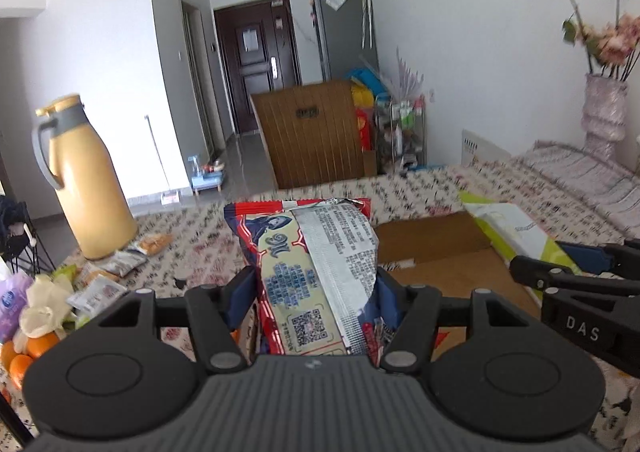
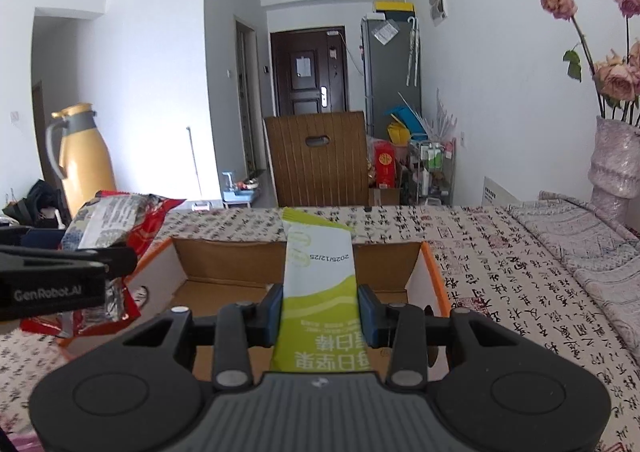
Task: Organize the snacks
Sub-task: 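Carry the green bar and blue-white packet with both tools over the red box, then lower both packets into the red box and open both tools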
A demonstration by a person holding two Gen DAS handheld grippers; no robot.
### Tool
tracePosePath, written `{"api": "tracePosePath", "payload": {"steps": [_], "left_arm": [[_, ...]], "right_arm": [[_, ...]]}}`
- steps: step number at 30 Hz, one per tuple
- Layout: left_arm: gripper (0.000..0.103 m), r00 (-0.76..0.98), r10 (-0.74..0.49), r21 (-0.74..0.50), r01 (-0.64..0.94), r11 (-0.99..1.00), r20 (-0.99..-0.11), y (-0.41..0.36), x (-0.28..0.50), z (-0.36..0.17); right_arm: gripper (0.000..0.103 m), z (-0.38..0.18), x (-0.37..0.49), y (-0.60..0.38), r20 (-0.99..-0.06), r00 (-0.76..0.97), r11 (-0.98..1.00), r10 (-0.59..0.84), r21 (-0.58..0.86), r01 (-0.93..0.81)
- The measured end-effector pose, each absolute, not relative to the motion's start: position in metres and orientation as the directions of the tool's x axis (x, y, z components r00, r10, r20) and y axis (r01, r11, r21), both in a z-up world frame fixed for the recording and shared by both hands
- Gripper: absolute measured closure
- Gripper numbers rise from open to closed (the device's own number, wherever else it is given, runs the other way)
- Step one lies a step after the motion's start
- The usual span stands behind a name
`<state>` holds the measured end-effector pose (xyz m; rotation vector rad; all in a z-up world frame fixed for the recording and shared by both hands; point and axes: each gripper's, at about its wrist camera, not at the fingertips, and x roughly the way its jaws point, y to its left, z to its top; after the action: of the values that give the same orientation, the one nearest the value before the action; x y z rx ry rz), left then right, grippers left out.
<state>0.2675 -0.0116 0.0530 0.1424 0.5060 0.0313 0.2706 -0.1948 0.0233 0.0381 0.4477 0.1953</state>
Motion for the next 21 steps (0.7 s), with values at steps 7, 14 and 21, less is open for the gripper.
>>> {"api": "tracePosePath", "payload": {"steps": [7, 14, 21], "left_arm": [[0.04, 0.83, 0.065, 0.13, 0.009, 0.991, -0.554, -0.004, 0.293, 0.018], [0.035, 0.81, 0.043, 0.102, 0.02, 0.995, -0.585, 0.003, 0.299, 0.004], [0.01, 0.826, 0.027, 0.073, 0.017, 0.997, -0.563, 0.007, 0.293, 0.01]], "right_arm": [[0.065, -0.006, 0.302, -0.203, -0.496, 0.854, 0.988, 0.155, 0.095, -0.124], [0.066, -0.018, 0.307, -0.208, -0.543, 0.825, 0.987, 0.16, 0.102, -0.124], [0.047, -0.017, 0.303, -0.208, -0.549, 0.819, 0.986, 0.167, 0.106, -0.13]]}}
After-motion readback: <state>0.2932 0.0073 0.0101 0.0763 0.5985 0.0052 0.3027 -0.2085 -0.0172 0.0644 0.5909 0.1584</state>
